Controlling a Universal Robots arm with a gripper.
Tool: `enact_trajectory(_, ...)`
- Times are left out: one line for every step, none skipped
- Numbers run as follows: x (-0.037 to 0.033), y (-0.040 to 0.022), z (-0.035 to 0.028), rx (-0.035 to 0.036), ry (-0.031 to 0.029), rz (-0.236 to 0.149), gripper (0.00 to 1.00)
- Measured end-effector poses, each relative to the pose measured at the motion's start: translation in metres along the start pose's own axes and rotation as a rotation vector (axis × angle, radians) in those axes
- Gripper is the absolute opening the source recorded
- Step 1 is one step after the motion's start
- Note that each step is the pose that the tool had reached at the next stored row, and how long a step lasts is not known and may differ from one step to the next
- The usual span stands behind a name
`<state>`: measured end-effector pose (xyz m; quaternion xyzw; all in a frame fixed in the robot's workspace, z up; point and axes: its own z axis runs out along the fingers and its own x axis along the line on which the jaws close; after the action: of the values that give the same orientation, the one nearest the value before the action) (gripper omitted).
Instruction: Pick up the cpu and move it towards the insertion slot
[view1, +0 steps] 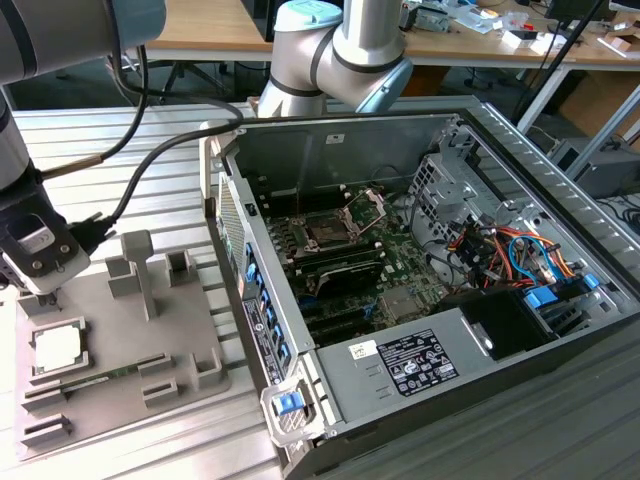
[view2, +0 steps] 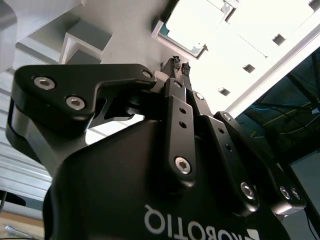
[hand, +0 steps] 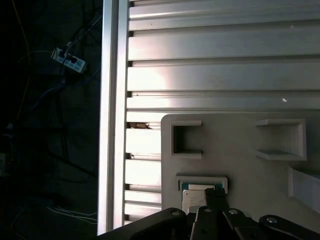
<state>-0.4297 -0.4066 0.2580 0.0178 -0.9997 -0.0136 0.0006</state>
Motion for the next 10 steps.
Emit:
enact_trajectory(0.0,0.0,0.0002,0.0,0.0001,0.0,0.11)
enact_trajectory(0.0,0.0,0.0004,0.0,0.0,0.0,0.11)
enact_trajectory(0.0,-0.0001,0.0006,0.0,0.0,0.0,0.11)
enact_trajectory(0.0,-0.0001,0.0007,0.0,0.0001,0.0,0.11)
enact_trajectory(0.0,-0.0001,0.0009,0.0,0.0,0.0,0.11)
enact_trajectory(0.0,-0.0002,0.0011,0.0,0.0,0.0,0.11)
enact_trajectory(0.0,-0.0002,0.0013,0.0,0.0,0.0,0.11)
enact_trajectory(0.0,-0.0003,0.0016,0.0,0.0001,0.0,0.11)
enact_trajectory(0.0,-0.0003,0.0019,0.0,0.0,0.0,0.11)
enact_trajectory(0.0,-0.0003,0.0021,0.0,0.0,0.0,0.11)
